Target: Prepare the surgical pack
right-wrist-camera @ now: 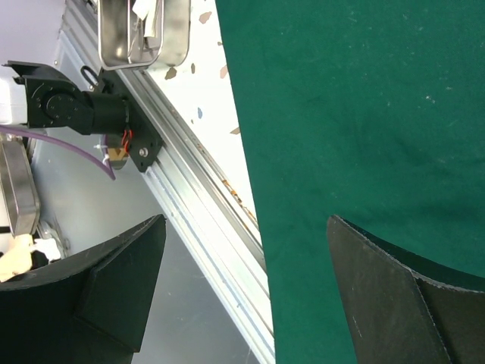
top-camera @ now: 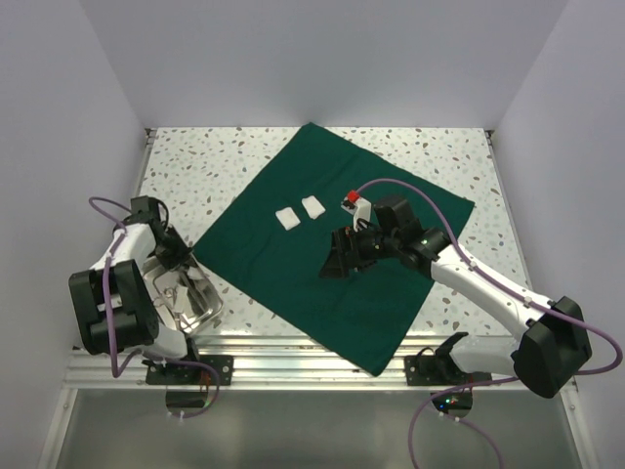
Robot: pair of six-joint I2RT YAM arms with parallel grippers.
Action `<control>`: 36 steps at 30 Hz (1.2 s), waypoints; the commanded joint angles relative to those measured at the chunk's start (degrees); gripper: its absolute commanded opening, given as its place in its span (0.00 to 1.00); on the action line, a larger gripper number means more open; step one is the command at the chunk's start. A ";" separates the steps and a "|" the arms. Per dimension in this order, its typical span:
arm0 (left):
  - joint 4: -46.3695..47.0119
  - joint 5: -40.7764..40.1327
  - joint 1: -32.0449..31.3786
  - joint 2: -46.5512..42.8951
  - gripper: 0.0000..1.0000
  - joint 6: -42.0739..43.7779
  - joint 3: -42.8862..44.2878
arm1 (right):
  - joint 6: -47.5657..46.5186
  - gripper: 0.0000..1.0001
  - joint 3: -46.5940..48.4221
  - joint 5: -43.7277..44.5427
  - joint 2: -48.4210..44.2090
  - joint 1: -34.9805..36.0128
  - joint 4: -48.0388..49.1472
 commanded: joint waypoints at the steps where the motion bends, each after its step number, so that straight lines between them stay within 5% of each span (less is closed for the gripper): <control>1: 3.21 1.82 1.15 1.42 0.05 1.06 1.11 | -1.20 0.91 -0.39 0.33 0.12 0.22 0.77; 16: -3.38 -8.46 2.30 0.54 0.30 -3.33 1.28 | -1.12 0.91 -0.39 -0.37 0.56 0.14 1.39; 22: -5.22 -8.64 2.29 -2.97 0.51 -4.39 1.19 | -1.03 0.91 -0.48 -0.37 0.56 0.23 1.56; 23: -5.22 -8.38 2.38 -3.50 0.62 -4.56 1.19 | -1.03 0.91 -0.57 -0.37 0.74 0.14 1.65; 36: -8.74 -9.52 -0.69 -22.56 0.69 -7.81 2.51 | 0.64 0.91 6.09 8.30 7.94 0.14 2.44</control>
